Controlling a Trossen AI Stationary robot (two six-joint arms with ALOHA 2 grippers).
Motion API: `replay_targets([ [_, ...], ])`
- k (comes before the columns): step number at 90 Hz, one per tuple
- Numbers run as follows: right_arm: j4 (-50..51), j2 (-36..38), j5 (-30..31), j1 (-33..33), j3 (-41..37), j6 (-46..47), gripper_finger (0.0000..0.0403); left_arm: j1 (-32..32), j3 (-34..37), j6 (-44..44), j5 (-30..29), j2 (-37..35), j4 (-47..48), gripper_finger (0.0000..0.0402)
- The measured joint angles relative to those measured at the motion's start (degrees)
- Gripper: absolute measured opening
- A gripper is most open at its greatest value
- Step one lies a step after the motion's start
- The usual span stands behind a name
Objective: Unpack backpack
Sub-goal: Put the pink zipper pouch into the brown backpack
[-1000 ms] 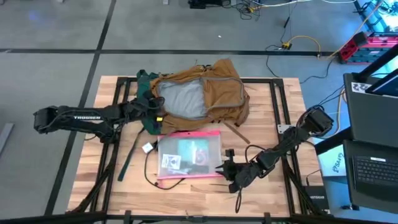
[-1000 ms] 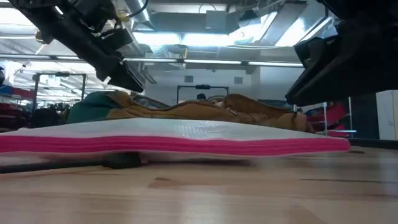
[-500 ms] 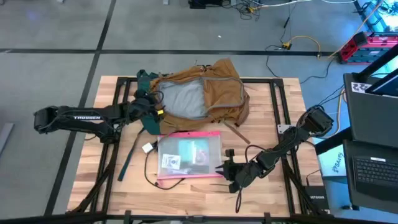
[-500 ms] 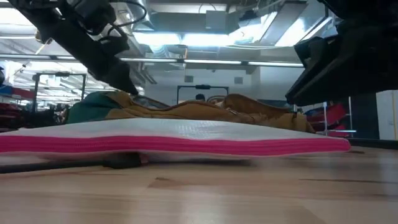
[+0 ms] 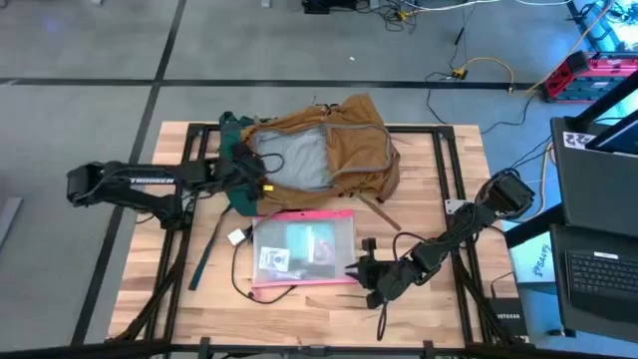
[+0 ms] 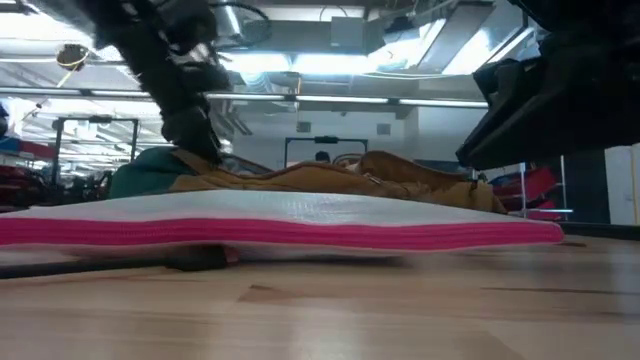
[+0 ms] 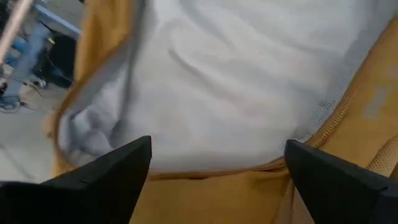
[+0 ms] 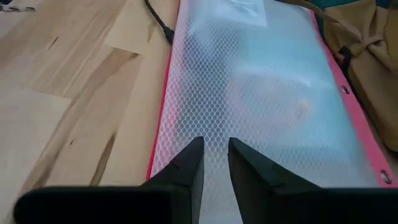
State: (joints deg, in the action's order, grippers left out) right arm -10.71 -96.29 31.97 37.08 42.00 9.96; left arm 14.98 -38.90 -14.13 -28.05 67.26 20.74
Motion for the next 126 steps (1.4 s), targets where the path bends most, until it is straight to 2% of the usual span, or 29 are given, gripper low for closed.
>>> replay_targets([
  [16, -0.05, 0.00, 0.01, 0.00, 0.00, 0.00, 0.0060, -0.03, -9.04, 0.39, -0.20, 11.97, 11.95, 0.0353],
  [38, -0.07, 0.00, -0.01, 0.00, 0.00, 0.02, 0.0060, -1.47, -16.80, 5.19, 0.54, 18.78, 26.30, 0.0353],
  [48, -0.05, -0.02, 0.02, 0.00, 0.00, 0.02, 0.0060, -3.07, -20.47, 6.45, 1.40, 17.16, 30.69, 0.0353],
  [66, -0.05, -0.02, 0.17, 0.00, 0.00, 0.06, 0.0060, -6.82, -24.03, 6.55, 7.99, 15.48, 31.34, 0.0353],
  [82, -0.14, -0.02, 0.19, 0.00, 0.00, 0.11, 0.0060, -8.09, -24.06, 5.95, 8.42, 17.44, 31.40, 0.0353],
  [126, -1.63, -0.04, 0.13, 0.00, -0.02, 0.20, 0.0060, -0.36, -24.06, 4.62, 11.20, 26.11, 30.25, 0.0353],
])
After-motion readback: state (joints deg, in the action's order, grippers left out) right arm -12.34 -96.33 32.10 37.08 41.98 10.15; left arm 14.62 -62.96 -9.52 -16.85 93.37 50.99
